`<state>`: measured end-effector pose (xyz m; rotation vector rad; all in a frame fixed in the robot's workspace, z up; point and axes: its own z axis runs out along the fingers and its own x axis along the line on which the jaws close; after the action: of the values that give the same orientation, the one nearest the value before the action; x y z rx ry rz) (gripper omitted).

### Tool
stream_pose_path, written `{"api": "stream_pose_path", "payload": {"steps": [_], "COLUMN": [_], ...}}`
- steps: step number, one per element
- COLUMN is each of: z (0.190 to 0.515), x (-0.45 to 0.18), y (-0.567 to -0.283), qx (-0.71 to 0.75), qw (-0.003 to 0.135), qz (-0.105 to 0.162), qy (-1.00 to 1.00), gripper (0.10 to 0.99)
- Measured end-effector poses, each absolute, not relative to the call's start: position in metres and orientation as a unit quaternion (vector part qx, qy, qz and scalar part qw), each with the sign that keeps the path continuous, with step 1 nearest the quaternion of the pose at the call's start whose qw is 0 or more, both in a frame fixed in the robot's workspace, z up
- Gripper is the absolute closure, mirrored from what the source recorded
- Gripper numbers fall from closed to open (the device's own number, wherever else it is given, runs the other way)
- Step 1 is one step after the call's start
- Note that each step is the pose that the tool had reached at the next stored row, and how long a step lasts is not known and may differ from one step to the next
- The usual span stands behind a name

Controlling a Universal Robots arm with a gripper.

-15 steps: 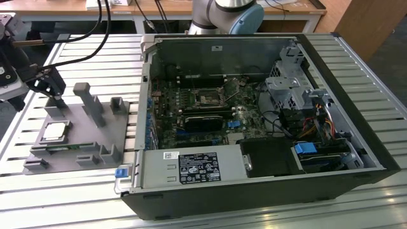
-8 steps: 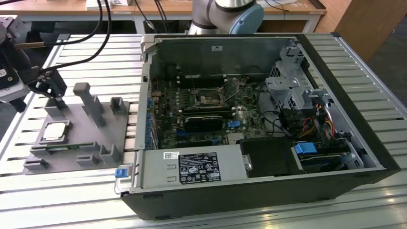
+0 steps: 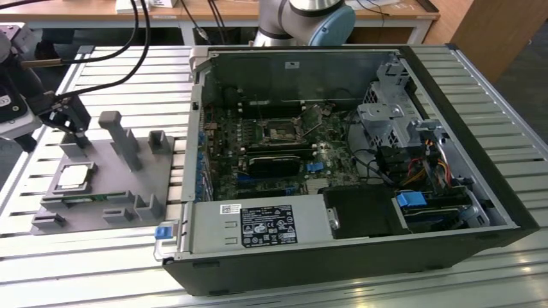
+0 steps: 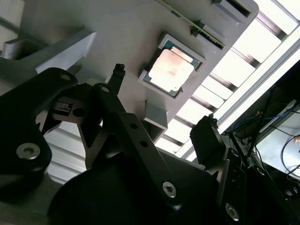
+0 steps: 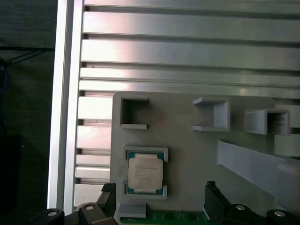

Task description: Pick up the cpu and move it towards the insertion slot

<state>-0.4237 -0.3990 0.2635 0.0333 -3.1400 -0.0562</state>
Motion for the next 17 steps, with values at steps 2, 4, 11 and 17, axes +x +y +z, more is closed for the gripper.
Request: {"api": "stream_pose_path", "payload": {"steps": [2, 4, 11, 17], "z": [0.262, 0.261, 0.255, 0.248], "x": [-0.424, -0.424, -0.424, -0.424], "y": [-0.399, -0.399, -0.399, -0.399], "qx": [0.011, 0.011, 0.01, -0.004], "qw": [0.0, 0.0, 0.0, 0.0], "qz": [-0.018, -0.018, -0.018, -0.014], "qy": [-1.0, -1.0, -1.0, -1.0], "gripper": [0.247, 0.247, 0.247, 0.247]}}
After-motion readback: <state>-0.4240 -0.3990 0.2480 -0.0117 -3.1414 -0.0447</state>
